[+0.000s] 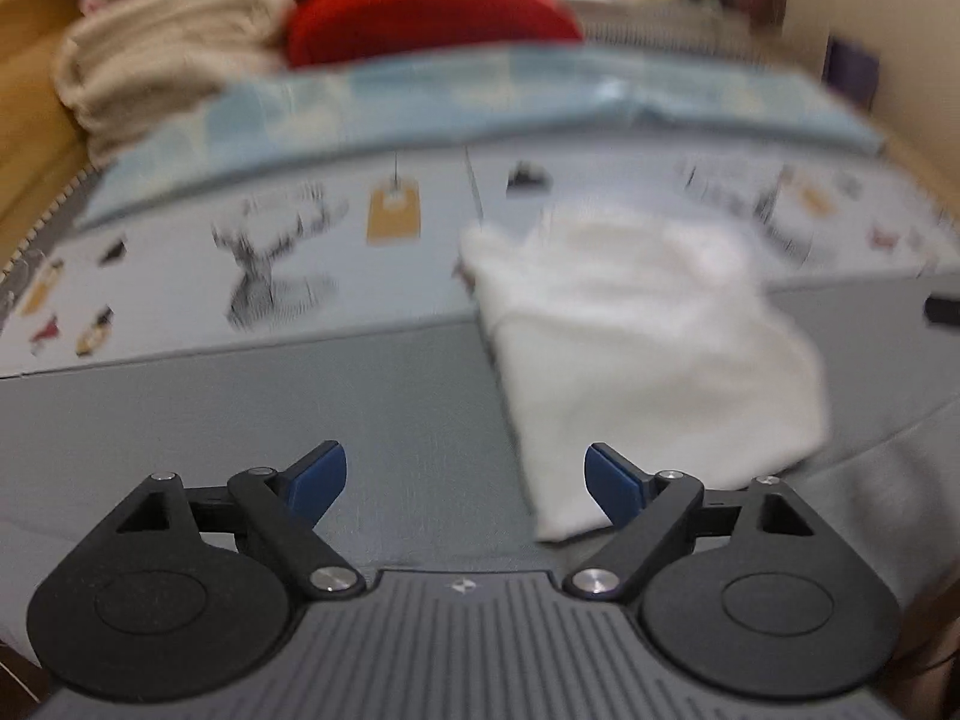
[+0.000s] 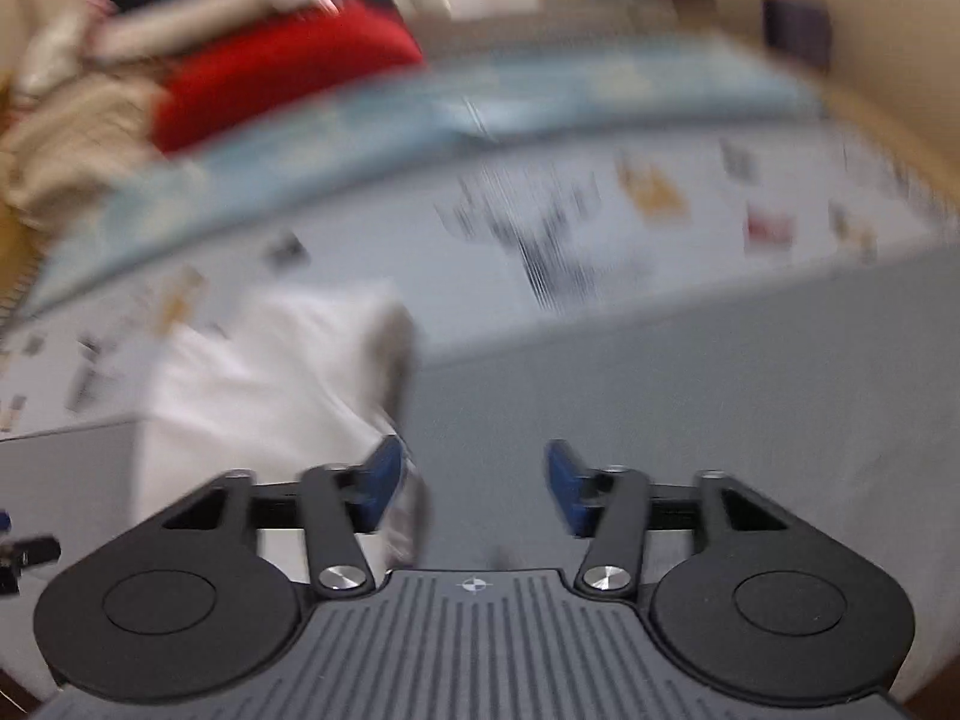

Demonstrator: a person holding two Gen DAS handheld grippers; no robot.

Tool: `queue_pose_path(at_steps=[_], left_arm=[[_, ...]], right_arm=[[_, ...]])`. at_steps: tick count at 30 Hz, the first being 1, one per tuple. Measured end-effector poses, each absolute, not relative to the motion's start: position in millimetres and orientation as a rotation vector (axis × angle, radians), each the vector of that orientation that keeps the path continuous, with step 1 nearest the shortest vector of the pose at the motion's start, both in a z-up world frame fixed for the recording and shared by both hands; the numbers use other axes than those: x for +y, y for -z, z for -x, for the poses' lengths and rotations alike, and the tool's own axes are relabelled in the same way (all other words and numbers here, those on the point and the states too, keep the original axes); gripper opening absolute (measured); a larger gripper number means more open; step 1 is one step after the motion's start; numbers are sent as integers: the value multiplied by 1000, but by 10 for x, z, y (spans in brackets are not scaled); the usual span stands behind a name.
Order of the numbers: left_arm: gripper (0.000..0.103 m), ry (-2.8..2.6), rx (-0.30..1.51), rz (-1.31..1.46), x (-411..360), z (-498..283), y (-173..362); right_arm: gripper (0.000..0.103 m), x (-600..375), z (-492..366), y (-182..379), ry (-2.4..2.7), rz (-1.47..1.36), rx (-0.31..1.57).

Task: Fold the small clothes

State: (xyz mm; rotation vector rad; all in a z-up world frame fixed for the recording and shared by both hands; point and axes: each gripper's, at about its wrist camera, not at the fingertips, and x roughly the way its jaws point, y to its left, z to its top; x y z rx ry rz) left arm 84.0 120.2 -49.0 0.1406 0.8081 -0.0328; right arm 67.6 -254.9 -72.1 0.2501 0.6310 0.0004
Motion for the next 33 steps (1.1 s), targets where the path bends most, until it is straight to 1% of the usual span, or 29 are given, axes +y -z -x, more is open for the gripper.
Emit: queue_pose_path(at_steps=[1, 2, 3, 4, 6, 11, 15, 19, 33], left_arm=[[91, 42, 779, -127, 1168, -696, 423], [94, 47, 761, -118, 1088, -601, 374], [100, 54, 738, -108, 1031, -467, 351], [102, 60, 713, -99, 970, -342, 331], [102, 68, 678, -83, 828, -186, 326], [102, 65, 749, -10, 659, -6, 522], [102, 39, 764, -32, 624, -87, 616], [102, 27, 800, 3, 662, -160, 699], [102, 45, 800, 16, 635, -192, 738]], right_arm=[[84, -2499, -520, 674, -28, -227, 591], [89, -2437, -403, 638, -43, -205, 575], [89, -2387, -296, 600, -53, -186, 571], [89, -2354, -192, 564, -62, -182, 550], [92, -2319, -26, 543, -61, -201, 524], [92, -2195, 271, 616, -66, -198, 566], [92, -2040, 256, 637, -86, -108, 567], [92, -2014, 219, 663, -99, -124, 592], [92, -1892, 150, 746, -136, -77, 622]])
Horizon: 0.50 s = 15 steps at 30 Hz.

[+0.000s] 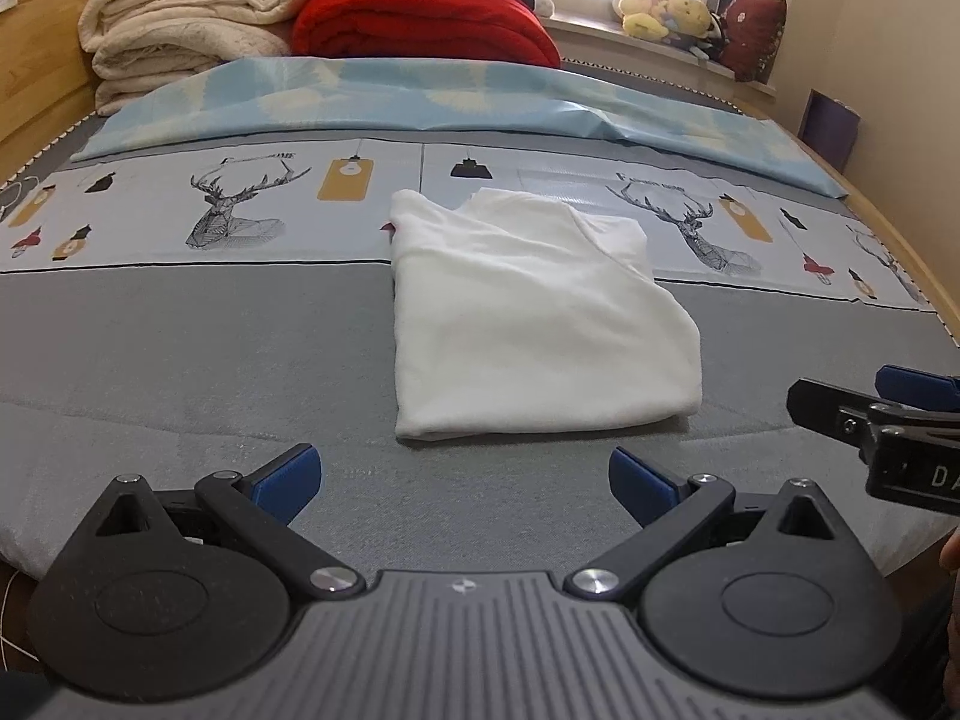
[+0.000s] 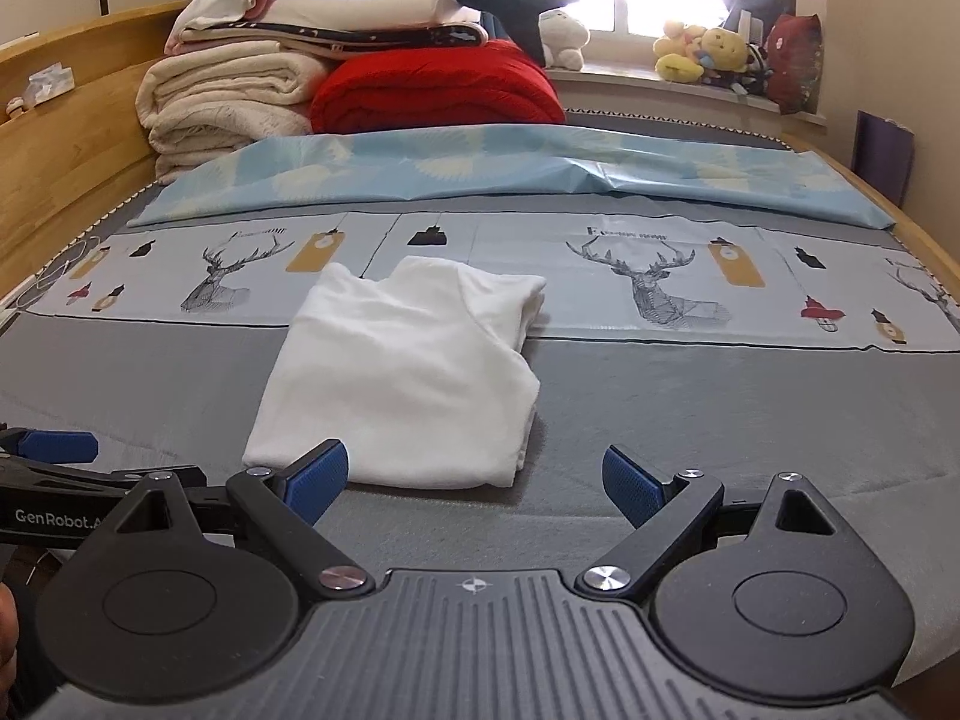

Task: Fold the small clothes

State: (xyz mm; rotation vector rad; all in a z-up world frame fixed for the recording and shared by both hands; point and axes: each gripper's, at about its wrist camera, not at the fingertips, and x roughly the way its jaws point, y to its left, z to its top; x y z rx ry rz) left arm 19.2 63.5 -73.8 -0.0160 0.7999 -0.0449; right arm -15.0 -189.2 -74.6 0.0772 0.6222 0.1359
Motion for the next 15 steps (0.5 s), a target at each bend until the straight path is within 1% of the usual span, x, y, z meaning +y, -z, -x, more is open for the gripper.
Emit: queue_pose_path(at_steps=[15], left_arm=[[102, 54, 800, 16, 632, -218, 759]], right_arm=[[92, -1835, 114, 780, -145, -51, 627]])
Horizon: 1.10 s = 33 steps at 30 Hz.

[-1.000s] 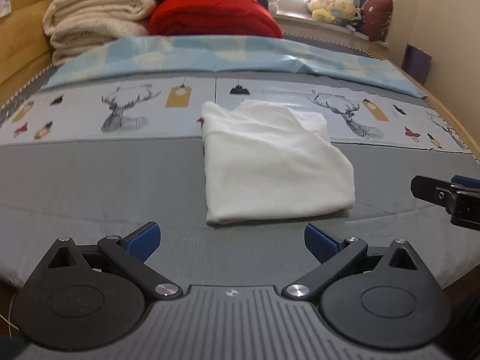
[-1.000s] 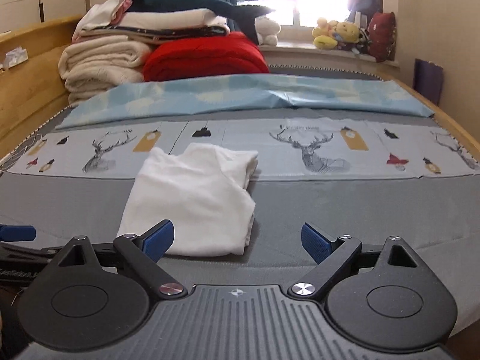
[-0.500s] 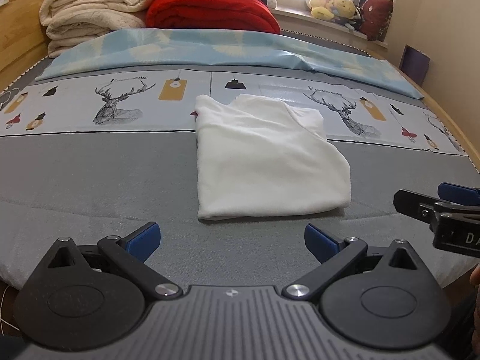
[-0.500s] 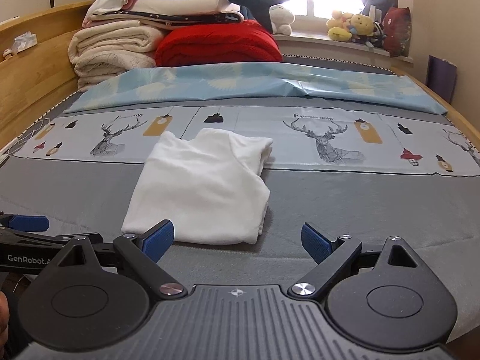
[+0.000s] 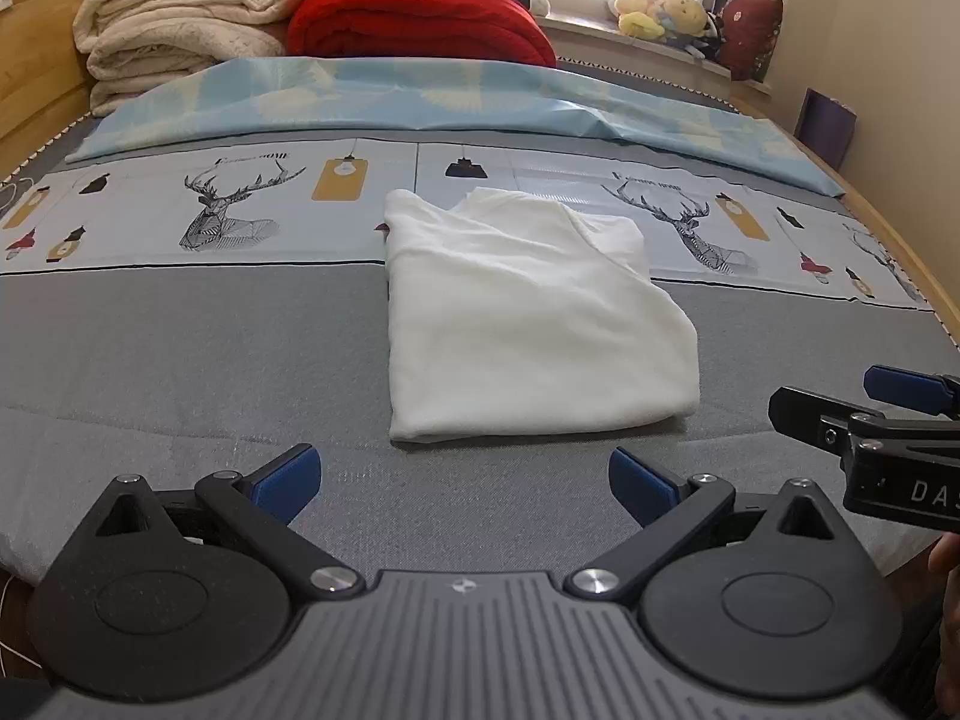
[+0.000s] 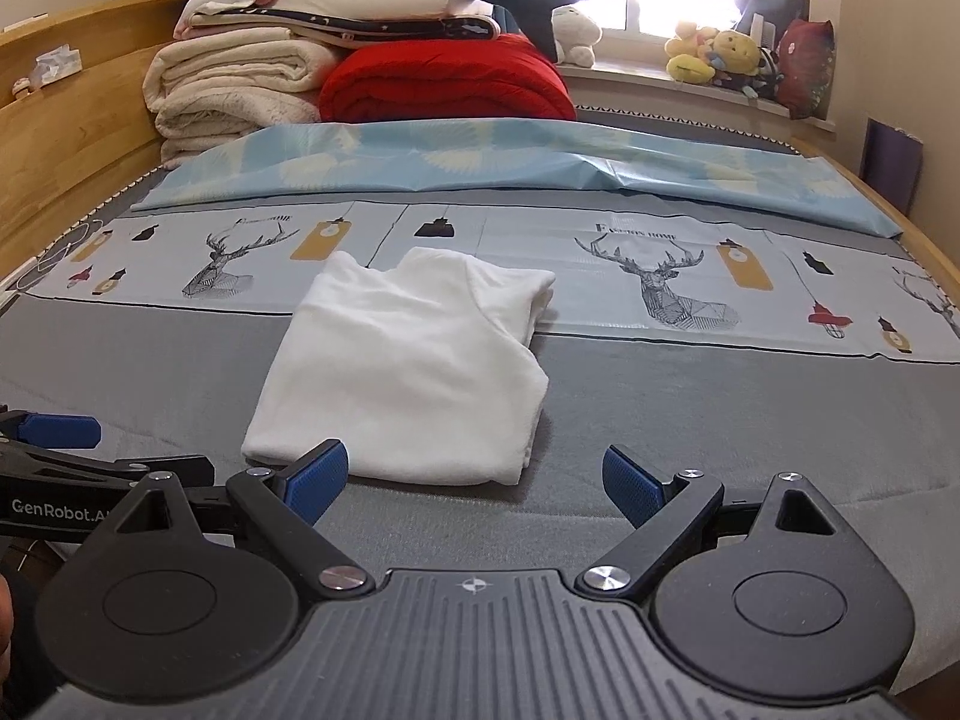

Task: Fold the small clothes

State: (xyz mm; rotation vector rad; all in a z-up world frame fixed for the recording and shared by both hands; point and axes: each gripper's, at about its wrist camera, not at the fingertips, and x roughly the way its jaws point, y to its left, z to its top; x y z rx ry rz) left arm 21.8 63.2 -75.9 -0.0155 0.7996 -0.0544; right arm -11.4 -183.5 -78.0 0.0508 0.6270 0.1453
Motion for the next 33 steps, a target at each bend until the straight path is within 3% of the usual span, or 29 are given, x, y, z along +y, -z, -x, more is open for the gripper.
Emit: queue_pose_path(at_steps=[33], left_arm=[[102, 77, 793, 18, 645, -221, 754]], right_arm=[[92, -1816, 132, 749, -156, -42, 618]])
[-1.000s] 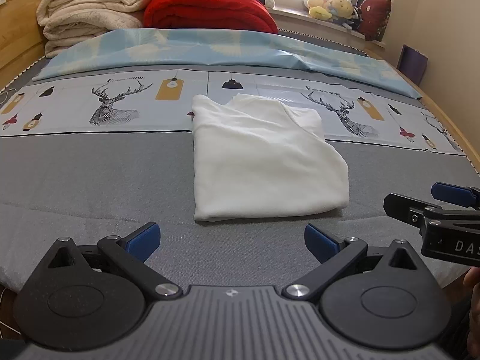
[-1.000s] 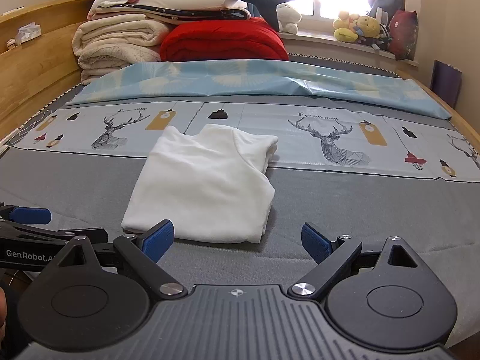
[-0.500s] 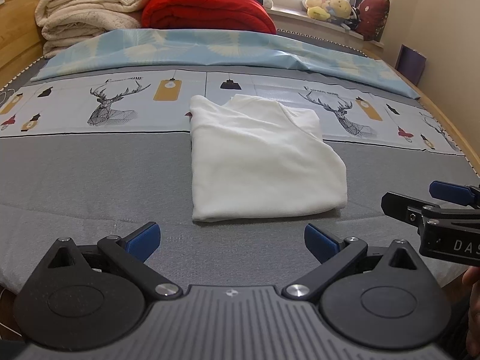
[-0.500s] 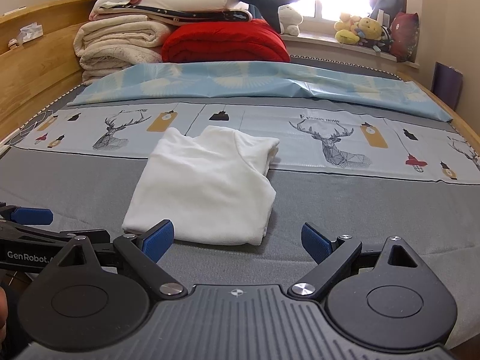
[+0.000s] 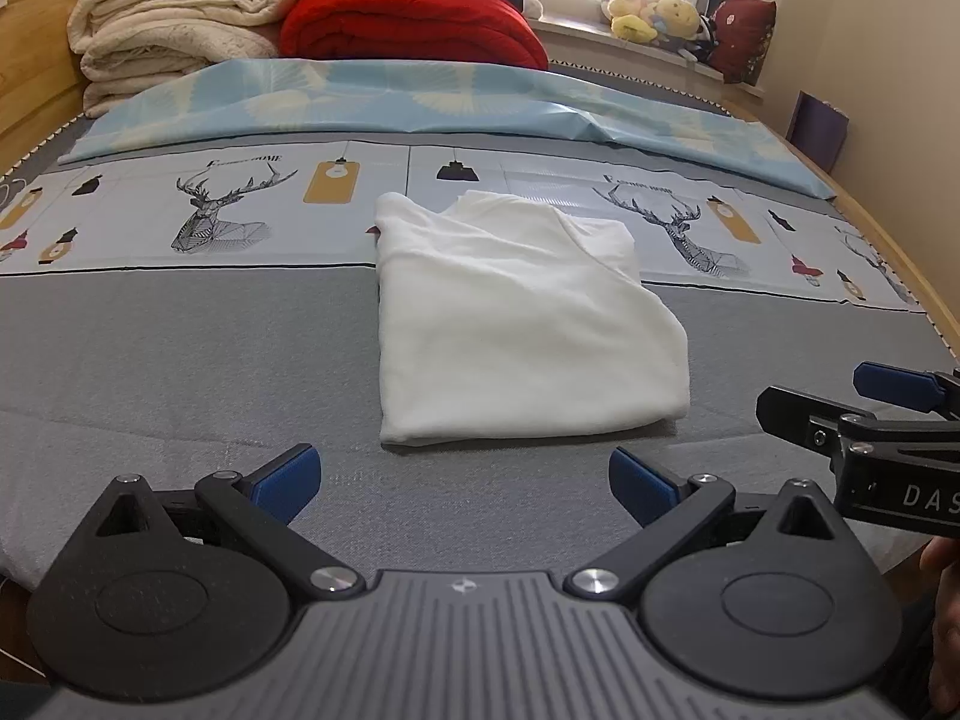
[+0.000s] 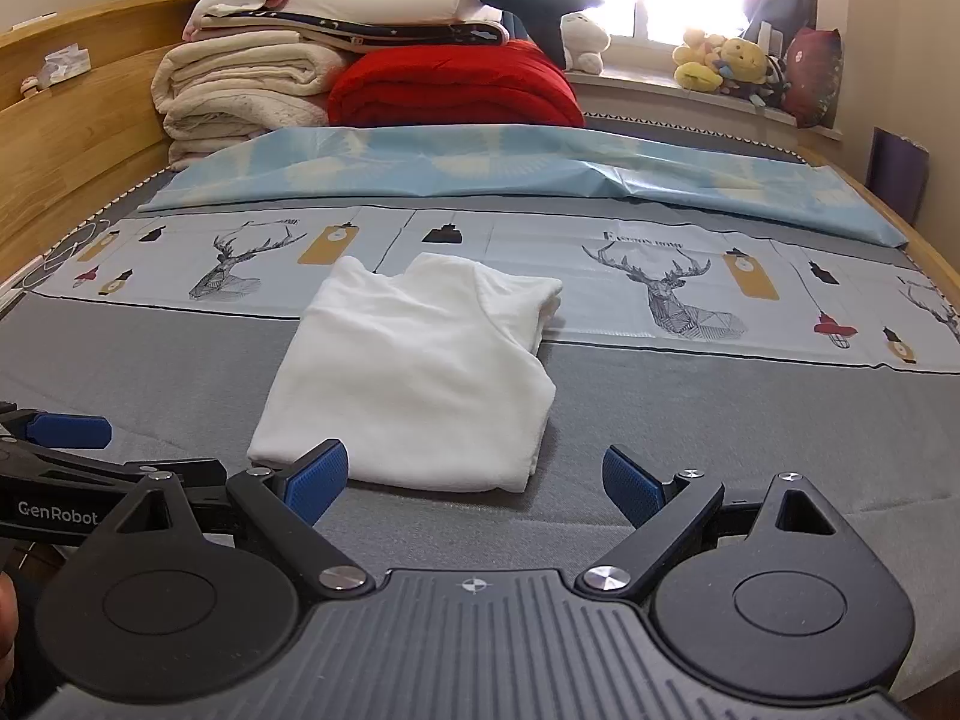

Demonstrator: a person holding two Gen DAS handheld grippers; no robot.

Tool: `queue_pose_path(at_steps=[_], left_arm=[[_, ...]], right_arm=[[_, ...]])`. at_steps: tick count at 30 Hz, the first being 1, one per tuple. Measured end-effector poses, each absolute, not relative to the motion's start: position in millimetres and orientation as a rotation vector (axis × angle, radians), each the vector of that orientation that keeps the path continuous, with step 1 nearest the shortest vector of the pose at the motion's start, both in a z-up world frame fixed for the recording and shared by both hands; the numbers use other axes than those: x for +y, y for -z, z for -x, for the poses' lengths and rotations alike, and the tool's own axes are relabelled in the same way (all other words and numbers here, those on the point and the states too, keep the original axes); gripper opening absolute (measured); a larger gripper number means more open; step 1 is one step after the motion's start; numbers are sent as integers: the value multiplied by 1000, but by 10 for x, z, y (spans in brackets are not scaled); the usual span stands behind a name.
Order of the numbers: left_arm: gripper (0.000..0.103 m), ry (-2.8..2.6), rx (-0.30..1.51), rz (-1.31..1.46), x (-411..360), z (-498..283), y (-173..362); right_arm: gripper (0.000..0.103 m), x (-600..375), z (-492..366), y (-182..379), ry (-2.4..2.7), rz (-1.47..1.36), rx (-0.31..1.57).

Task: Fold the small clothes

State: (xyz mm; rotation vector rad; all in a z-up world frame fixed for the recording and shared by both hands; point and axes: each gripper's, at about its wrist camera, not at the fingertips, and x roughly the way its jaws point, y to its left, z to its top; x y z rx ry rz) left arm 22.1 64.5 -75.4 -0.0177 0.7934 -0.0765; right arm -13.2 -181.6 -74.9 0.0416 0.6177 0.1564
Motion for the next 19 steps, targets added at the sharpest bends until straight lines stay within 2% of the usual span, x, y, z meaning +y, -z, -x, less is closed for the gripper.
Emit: queue_pose_path(at_steps=[19], left_arm=[[102, 85, 792, 15, 637, -224, 759]], right_arm=[[92, -1812, 152, 747, -162, -41, 616]])
